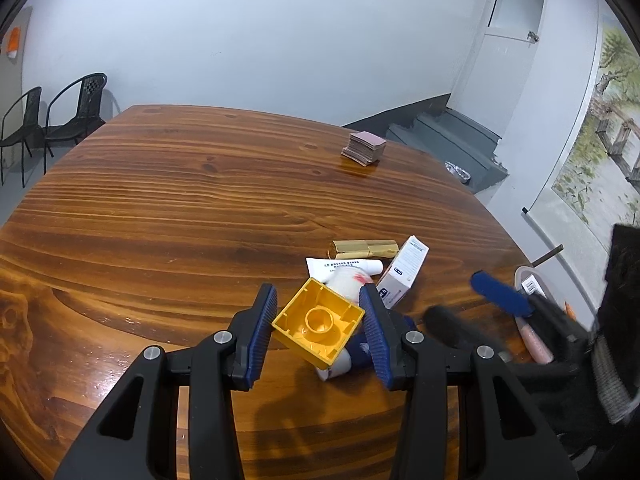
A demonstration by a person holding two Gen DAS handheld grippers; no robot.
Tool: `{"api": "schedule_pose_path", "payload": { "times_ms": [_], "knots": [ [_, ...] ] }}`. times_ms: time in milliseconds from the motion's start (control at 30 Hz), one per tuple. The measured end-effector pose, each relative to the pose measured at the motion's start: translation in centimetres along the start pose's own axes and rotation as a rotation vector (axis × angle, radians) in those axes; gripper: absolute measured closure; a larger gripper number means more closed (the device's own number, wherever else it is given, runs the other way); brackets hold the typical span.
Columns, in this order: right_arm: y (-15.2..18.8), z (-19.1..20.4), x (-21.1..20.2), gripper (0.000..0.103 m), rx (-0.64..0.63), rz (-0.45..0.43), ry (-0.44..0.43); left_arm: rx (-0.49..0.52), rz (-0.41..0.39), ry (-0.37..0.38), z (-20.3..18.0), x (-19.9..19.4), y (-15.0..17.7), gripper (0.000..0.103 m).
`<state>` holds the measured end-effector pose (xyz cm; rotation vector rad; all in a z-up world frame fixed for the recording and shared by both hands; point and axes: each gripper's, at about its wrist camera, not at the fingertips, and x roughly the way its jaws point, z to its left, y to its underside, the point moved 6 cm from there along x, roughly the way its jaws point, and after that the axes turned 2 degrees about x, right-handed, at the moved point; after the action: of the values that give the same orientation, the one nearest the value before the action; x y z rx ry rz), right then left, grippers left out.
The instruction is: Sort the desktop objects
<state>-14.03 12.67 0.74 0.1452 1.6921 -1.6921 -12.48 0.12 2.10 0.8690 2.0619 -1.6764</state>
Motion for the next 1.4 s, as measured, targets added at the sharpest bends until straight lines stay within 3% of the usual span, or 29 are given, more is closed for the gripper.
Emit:
{"api": "schedule_pose_path", "payload": {
  "times_ms": [67, 200, 367, 833, 1000, 1167, 1400],
  "knots": [
    [0.6, -0.3, 1.5, 0.019, -0.009, 0.053, 0.038, -0.007, 0.001, 0.004, 0.2, 0.0, 0.0, 0.057],
    [1.4, -1.0, 3.7, 0.033, -0.009, 0.135, 0.06, -0.006, 0.009, -0.006, 0.2, 0.2, 0.2, 0.057],
    [2.1, -2.1, 5.7, 0.034, 0.036, 0.231, 0.017, 0.006, 0.013, -0.006, -0.1, 0.3, 0.4, 0.057],
    [3.7, 0.1, 4.6, 0.034, -0.011, 0.314, -0.12, -0.034, -0.01, -0.021, 1.5, -0.3, -0.3, 0.057],
    [3.5, 1.7, 3.1, 0.034, -0.082, 0.284, -0.157, -0.05, -0.017, -0.024, 2.1, -0.4, -0.7, 0.057],
    [3.1, 1.0, 3.9, 0.034, -0.076, 0.278, -0.133, -0.054, -0.012, -0.024, 2.2, -0.2, -0.6, 0.057],
    [3.3, 2.5, 3.4, 0.034, -0.118, 0.275, -0.195, -0.047, -0.007, -0.022, 2.2, -0.3, -0.5, 0.057]
  ]
}}
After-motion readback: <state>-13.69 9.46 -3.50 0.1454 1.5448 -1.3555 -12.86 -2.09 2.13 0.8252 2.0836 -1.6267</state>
